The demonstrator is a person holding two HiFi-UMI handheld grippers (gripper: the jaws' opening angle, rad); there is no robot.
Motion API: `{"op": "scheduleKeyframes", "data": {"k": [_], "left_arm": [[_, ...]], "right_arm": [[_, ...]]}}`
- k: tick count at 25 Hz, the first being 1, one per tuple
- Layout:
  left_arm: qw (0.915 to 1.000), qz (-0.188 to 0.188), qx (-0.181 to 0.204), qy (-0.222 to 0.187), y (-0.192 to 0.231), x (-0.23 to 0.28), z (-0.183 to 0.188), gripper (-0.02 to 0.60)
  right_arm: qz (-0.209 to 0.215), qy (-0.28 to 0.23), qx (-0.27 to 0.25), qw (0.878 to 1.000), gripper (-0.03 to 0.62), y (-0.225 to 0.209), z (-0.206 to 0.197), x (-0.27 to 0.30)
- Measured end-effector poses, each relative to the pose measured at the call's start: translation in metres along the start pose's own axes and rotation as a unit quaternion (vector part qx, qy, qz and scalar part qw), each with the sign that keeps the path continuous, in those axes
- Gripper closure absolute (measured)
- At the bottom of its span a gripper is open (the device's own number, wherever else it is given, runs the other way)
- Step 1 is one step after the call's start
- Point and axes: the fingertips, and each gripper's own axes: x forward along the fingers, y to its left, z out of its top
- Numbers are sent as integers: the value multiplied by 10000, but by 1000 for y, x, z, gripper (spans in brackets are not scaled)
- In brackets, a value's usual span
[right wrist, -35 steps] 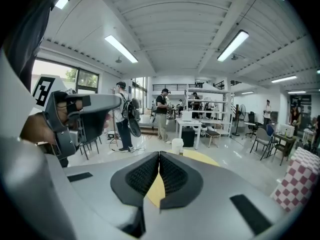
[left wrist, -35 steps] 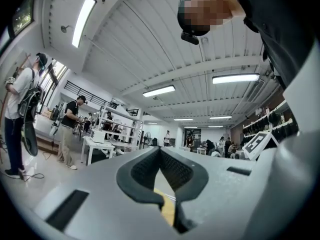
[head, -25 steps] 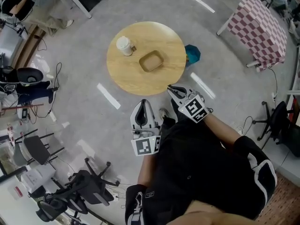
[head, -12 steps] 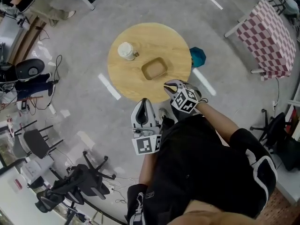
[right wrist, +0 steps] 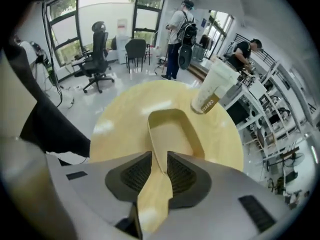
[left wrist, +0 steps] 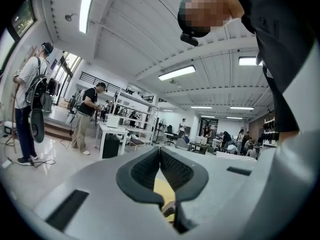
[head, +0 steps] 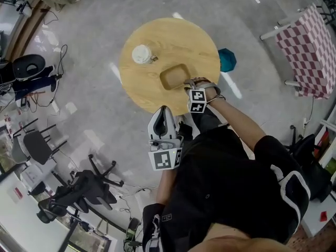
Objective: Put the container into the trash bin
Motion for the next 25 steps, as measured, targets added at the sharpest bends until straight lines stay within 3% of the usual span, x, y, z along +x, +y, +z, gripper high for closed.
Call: {"op": "scheduleKeyframes", "data": {"k": [10,13,19,25], "left_arm": [[9998,208,15,40,8,5,0,571],[9996,268,-30,36,11,-4,-2,572],[9997,225,-29,-30,16,-31,0,571],[9998,-98,53,-173,12,-64,9,571]], "right_arm": [[273,523,-722,9956,482,7,-20,55],[161,684,-852,9939,536,9,-23,63],[30,645,-306,9974,553,18,-18,54],[-224,547,355,9976,554,46,-14,21]]}}
